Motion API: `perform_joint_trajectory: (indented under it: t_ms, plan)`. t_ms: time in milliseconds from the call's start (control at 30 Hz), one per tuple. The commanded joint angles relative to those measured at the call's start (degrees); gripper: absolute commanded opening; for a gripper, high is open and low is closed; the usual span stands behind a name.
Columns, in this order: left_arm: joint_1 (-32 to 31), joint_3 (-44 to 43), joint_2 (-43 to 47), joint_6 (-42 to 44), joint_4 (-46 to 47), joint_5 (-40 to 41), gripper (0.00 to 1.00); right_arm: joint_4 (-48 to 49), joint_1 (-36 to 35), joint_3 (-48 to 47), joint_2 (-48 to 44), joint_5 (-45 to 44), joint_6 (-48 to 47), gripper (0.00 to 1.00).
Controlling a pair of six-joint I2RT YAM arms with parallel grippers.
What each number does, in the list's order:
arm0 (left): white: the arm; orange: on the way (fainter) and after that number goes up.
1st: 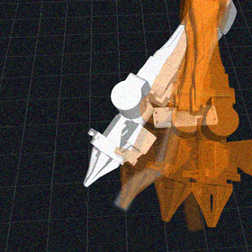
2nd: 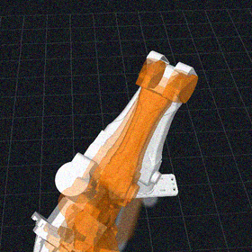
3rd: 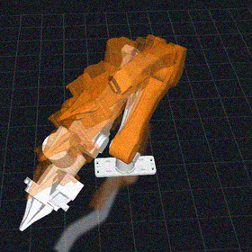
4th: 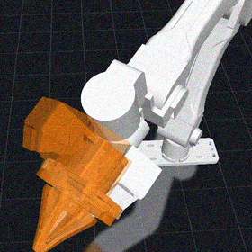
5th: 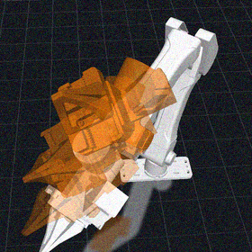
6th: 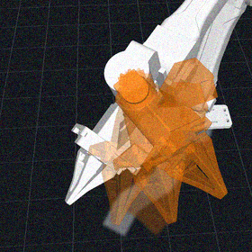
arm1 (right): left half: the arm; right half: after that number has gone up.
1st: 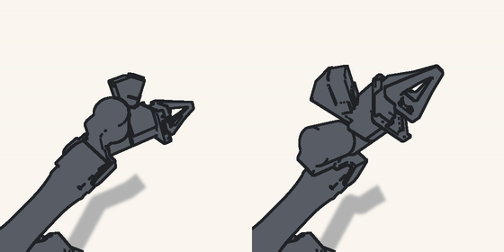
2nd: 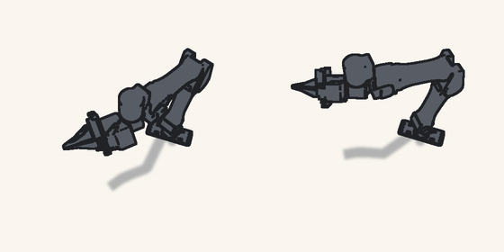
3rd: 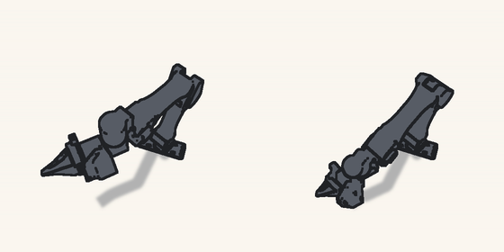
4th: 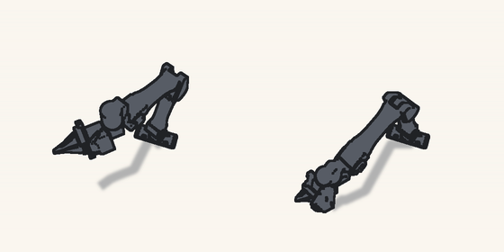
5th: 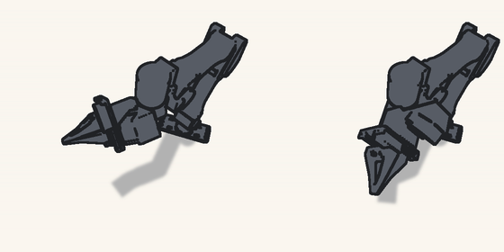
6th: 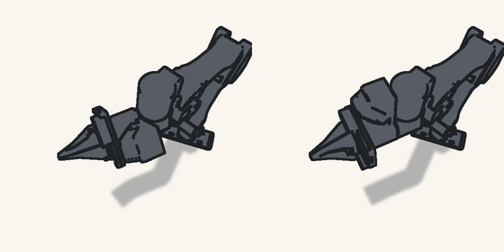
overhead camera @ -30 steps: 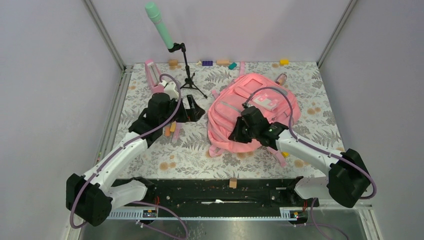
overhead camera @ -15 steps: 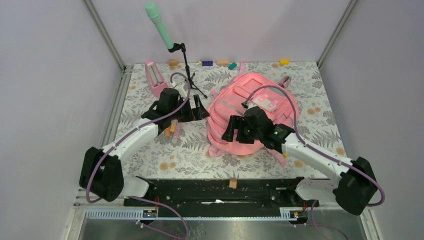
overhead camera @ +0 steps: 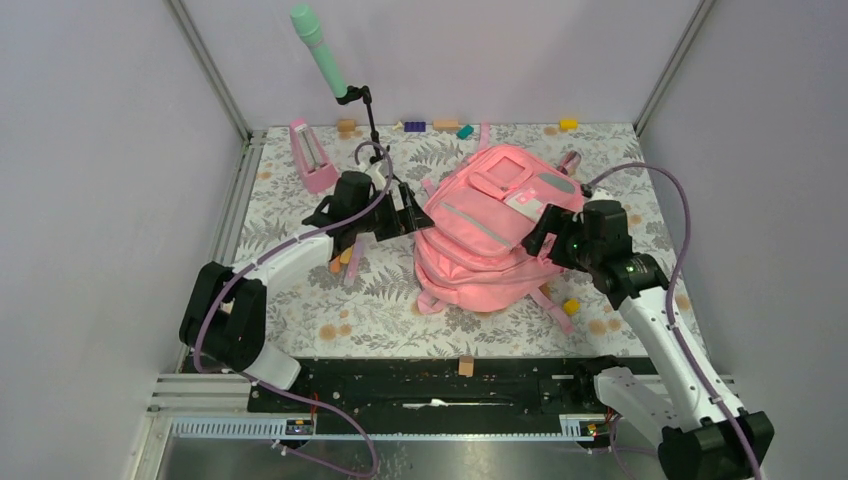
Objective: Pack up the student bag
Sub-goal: Unzip the student bag at the center of the board.
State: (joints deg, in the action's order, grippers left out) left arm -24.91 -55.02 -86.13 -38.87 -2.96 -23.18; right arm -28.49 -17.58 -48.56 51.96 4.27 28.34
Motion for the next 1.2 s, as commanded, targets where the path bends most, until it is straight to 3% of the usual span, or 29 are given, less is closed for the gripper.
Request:
perform_joint_trajectory:
  t_ms: [0, 133, 233, 367, 667, 733, 1167]
  plan:
    - [-2.22, -2.79, -2.43, -2.48, 5.07, -2.12, 0.89, -3.04, 10.86, 0.51, 1.83, 2.81, -4.31, 0.94]
    - [-2.47, -0.51, -2.06, -3.29, 5.32, -0.05, 0.92, 3.27, 19.54, 4.50, 2.74, 11.30, -4.36, 0.92]
    - [-2.23, 2.83, 0.64, -2.54, 5.89, 2.10, 0.99, 5.99, 20.92, 5.87, 2.49, 13.31, -6.05, 0.88]
    - [-1.58, 5.19, 1.47, -2.85, 5.91, -0.11, 0.98, 8.21, 21.30, 6.90, 2.86, 13.66, -9.12, 0.82]
    - [-0.87, 3.99, -4.92, -1.95, 4.52, -6.52, 0.71, 13.01, 21.45, 8.05, 7.55, 13.31, -9.99, 0.57]
    - [-0.60, 3.70, -5.24, -1.08, 4.12, -6.03, 0.65, 14.12, 21.45, 7.99, 8.56, 14.57, -11.06, 0.55]
    - [-0.15, 2.18, -9.49, 0.26, 3.05, -6.14, 0.54, 16.63, 21.36, 10.04, 10.94, 22.11, -11.79, 0.49]
